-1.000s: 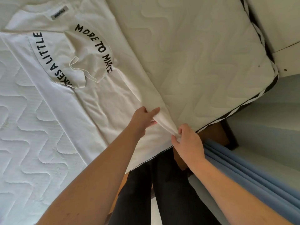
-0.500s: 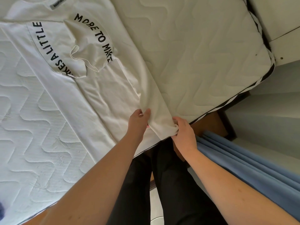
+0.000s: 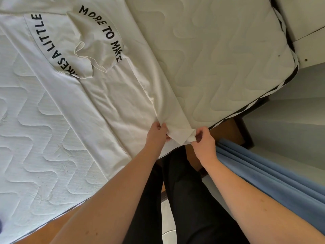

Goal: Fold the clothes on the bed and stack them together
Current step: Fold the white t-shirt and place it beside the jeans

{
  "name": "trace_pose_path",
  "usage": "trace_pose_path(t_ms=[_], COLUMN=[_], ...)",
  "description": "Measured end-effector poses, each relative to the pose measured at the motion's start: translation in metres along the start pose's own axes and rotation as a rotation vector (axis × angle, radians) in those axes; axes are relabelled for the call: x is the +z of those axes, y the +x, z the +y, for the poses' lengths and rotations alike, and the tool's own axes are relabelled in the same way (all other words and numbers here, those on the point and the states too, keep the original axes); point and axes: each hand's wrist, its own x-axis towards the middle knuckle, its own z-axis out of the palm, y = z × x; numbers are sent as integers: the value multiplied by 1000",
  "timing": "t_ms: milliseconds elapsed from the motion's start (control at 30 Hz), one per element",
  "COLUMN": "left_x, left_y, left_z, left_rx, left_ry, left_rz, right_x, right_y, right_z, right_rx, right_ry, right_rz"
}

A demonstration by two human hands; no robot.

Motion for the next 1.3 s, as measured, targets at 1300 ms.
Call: trace_pose_path(t_ms=[1300], left_x=[-22], left_y=[15], left_z=[26], left_rx=[212], left_ry=[688], left_rz=[282], right_x=[-2], right_y=[-3], right_z=[0], right_rx=[-121], right_ry=[-637], right_rz=[-139])
